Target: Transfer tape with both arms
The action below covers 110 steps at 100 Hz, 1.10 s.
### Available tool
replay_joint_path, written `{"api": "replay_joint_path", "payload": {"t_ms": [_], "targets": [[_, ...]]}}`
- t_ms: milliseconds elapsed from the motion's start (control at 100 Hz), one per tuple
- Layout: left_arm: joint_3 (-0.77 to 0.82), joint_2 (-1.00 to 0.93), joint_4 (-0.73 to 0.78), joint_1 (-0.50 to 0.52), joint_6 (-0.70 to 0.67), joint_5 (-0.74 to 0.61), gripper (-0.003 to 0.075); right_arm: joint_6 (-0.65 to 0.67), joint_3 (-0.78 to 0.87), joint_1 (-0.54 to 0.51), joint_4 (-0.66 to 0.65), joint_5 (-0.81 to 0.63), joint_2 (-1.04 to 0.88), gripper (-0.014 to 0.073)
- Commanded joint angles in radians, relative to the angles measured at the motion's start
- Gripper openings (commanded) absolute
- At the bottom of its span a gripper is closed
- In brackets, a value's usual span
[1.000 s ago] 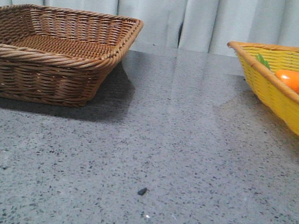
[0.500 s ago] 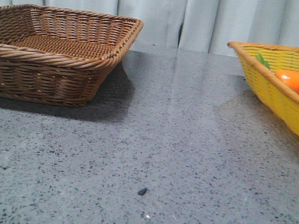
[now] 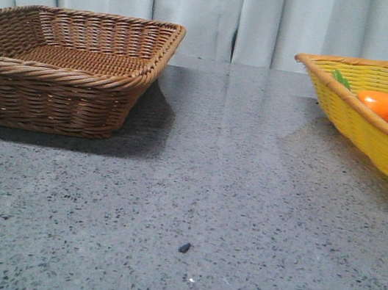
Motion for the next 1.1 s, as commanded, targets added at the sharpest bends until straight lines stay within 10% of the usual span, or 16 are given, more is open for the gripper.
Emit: {"api": "replay_joint_path", "payload": {"t_ms": [0, 450, 1090], "targets": [[-0.06, 0.036, -0.005, 0.0, -0.003, -0.072, -0.0021, -0.006, -0.102, -0.005, -0.001, 0.015, 0.096, -0.0074], [-0.089, 0.063, -0.005, 0.0, -0.003, -0.072, -0.0021, -0.008, -0.555, 0.072, 0.0, 0.267, 0.619, 0.0296], [-0.089, 0.063, -0.005, 0.0, -0.003, -0.074, -0.0021, -0.008, -0.901, 0.287, 0.0, 0.434, 1.22, 0.0305]]}}
